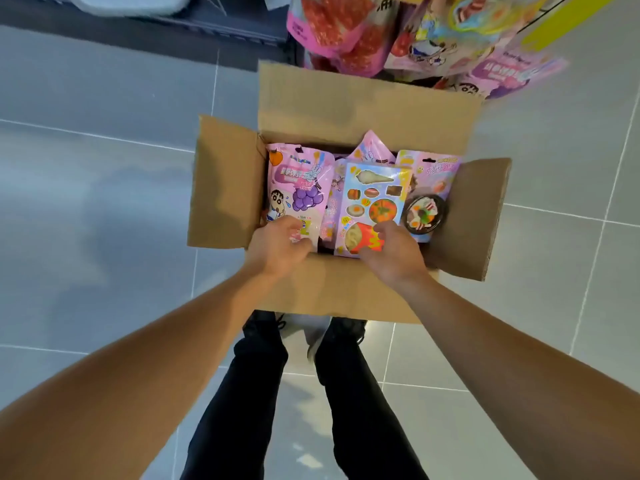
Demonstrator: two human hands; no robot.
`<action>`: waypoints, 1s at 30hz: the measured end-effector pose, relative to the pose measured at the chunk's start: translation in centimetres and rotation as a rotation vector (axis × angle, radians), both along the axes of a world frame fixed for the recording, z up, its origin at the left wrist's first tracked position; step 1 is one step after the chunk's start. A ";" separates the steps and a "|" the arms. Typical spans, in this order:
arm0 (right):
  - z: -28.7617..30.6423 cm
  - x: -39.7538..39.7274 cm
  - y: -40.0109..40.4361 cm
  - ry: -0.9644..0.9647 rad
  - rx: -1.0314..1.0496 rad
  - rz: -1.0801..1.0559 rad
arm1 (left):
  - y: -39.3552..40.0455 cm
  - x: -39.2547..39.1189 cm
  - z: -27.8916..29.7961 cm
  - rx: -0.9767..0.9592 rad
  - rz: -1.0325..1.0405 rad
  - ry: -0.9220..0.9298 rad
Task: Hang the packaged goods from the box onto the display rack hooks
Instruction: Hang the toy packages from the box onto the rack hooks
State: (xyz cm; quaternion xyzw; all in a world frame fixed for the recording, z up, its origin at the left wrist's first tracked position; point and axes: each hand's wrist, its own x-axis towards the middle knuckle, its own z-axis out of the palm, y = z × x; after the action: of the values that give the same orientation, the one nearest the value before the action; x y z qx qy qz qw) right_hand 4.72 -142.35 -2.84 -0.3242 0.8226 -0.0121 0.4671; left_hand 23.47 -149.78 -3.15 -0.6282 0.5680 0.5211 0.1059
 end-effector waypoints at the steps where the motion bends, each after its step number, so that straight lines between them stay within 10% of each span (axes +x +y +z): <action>1: -1.6 -0.7 0.3 0.003 0.003 -0.031 | 0.1 -0.9 -1.7 0.010 -0.011 0.004; 16: -9.2 -3.5 3.2 -0.007 -0.194 -0.447 | 1.6 -8.9 -9.1 0.096 0.227 0.211; 30: 3.2 -4.5 3.2 -0.177 -0.394 -0.664 | 1.1 -8.8 5.4 0.025 0.352 0.380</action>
State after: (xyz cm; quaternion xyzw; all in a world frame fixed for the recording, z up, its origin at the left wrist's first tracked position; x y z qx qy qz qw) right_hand 0.21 -139.19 0.40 -0.1218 0.8211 -0.3480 0.4357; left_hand 14.63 -148.72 2.24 -0.6067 0.4531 0.6472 -0.0872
